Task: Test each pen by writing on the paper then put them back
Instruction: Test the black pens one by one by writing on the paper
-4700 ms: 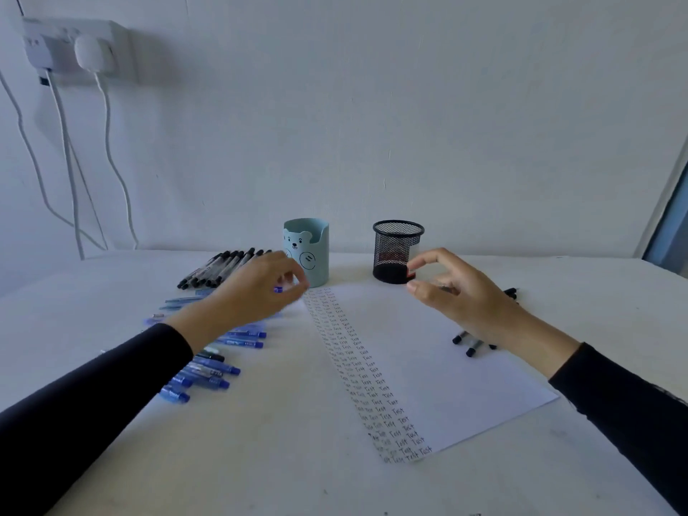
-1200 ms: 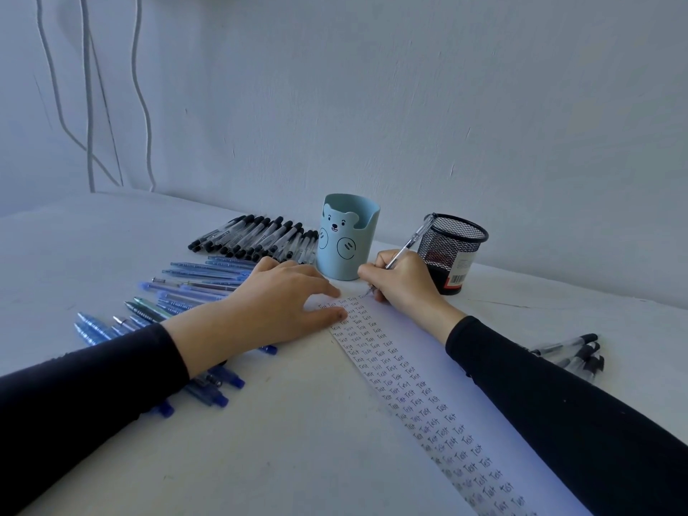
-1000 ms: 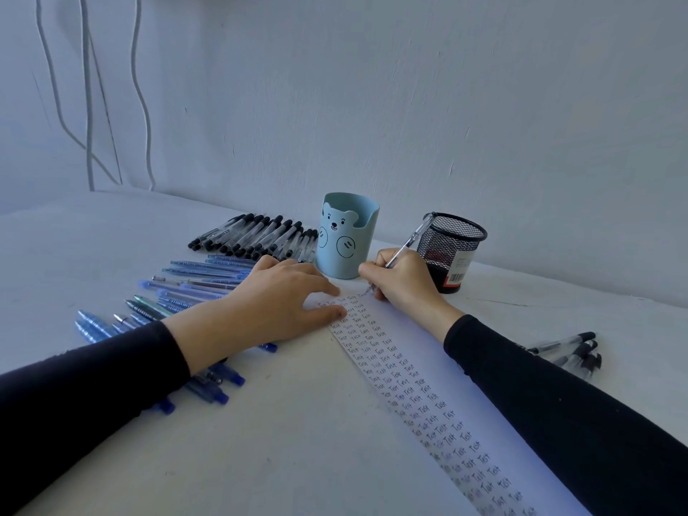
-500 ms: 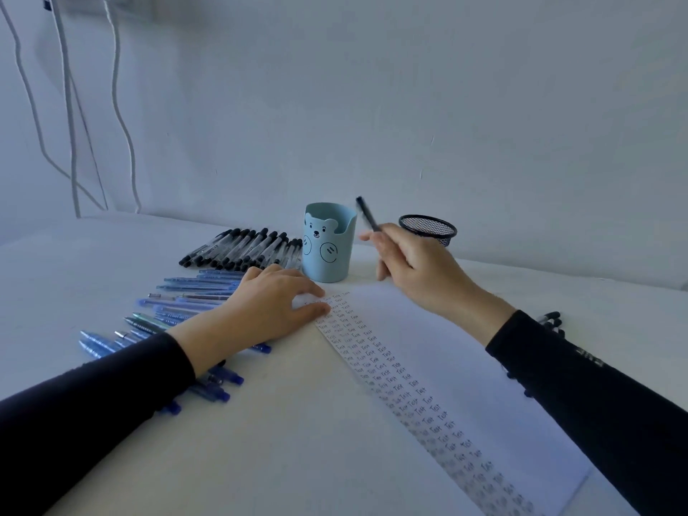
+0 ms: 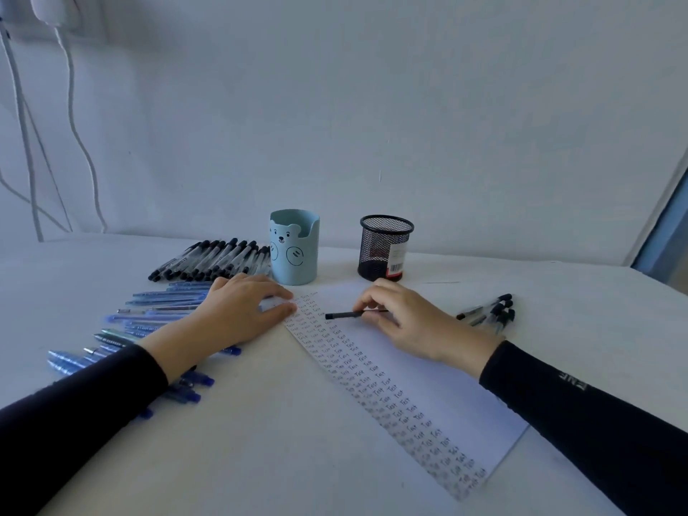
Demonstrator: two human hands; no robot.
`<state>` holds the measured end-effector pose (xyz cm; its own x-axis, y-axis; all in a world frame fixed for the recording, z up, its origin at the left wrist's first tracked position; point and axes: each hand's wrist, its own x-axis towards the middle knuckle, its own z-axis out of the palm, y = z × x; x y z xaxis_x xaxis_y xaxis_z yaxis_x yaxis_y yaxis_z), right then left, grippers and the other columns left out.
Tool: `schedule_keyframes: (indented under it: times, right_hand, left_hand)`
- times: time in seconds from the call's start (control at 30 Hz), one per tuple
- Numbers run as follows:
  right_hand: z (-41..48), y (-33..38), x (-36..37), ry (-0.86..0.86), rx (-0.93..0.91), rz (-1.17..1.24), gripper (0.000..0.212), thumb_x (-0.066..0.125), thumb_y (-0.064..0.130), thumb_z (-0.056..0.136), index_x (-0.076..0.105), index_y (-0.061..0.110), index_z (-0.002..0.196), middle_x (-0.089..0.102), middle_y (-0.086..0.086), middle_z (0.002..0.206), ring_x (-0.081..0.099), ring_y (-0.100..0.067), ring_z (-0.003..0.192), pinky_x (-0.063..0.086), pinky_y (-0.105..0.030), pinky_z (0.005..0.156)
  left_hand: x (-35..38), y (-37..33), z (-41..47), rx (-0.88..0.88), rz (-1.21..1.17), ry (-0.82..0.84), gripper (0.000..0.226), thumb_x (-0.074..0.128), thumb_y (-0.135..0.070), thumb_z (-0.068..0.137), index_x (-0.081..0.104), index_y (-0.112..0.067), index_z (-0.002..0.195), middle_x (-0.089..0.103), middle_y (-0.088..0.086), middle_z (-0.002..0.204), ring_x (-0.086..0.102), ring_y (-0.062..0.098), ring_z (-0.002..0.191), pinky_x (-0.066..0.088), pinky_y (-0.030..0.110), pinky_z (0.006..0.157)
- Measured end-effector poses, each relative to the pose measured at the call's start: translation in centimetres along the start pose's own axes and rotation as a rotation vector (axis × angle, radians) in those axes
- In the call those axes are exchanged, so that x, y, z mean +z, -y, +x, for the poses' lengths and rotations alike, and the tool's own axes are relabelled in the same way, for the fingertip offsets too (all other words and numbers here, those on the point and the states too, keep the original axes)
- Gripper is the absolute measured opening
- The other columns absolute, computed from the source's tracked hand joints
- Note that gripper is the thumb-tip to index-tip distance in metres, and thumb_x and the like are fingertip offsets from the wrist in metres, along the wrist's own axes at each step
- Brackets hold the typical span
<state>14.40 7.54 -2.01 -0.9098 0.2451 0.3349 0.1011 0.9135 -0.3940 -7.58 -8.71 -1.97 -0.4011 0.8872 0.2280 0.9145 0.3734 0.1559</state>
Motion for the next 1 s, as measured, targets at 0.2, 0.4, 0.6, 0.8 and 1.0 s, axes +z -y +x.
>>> schedule_keyframes:
  times: [0.2,0.4,0.6,0.8,1.0]
  right_hand:
    - [-0.1,-0.1,-0.4,0.046,0.036,0.021,0.028,0.052,0.01,0.1,0.063,0.011,0.126,0.056,0.003,0.125,0.05,-0.003,0.115,0.034,-0.008,0.099]
    - [-2.8,-1.7,-4.8,-0.003,0.263,0.077,0.042,0.037,0.012,0.101,0.06,0.041,0.122,0.064,0.002,0.125,0.059,-0.022,0.114,0.045,-0.039,0.103]
    - [-8.0,-6.0,-7.0,-0.028,0.424,0.058,0.039,0.032,0.021,0.106,0.052,0.05,0.124,0.041,0.021,0.147,0.021,-0.002,0.145,0.015,-0.021,0.113]
    - [-8.6,-6.8,-6.0,0.065,0.492,-0.087,0.049,0.022,0.059,0.097,0.038,0.048,0.142,0.019,0.016,0.16,0.001,-0.002,0.149,0.003,-0.03,0.121]
    - [-5.2,-6.0,-4.5,0.083,0.539,-0.146,0.051,0.016,0.052,0.102,0.039,0.041,0.146,0.015,0.007,0.163,-0.001,-0.01,0.151,-0.006,-0.04,0.122]
  left_hand:
    - [0.1,0.1,0.0,0.021,0.002,-0.032,0.043,0.041,-0.064,0.091,0.056,-0.045,0.126,0.051,-0.018,0.137,0.041,0.01,0.127,0.023,0.034,0.105]
    - [-0.3,0.0,-0.1,0.187,-0.117,-0.145,0.068,0.028,-0.079,0.076,0.066,-0.038,0.115,0.062,-0.018,0.121,0.052,0.011,0.115,0.038,0.034,0.1]
    - [-0.2,-3.5,-0.1,0.315,-0.209,-0.109,0.032,0.059,-0.046,0.09,0.066,-0.034,0.118,0.062,-0.018,0.116,0.05,0.001,0.105,0.04,0.024,0.095]
    - [0.8,-5.4,0.8,0.366,-0.258,-0.085,0.031,0.068,-0.039,0.086,0.07,-0.028,0.115,0.063,-0.018,0.099,0.056,-0.004,0.083,0.041,0.005,0.075]
    - [0.1,-4.7,0.9,0.407,-0.255,-0.248,0.02,0.069,-0.021,0.088,0.074,-0.018,0.107,0.064,-0.01,0.088,0.058,0.003,0.073,0.052,0.024,0.075]
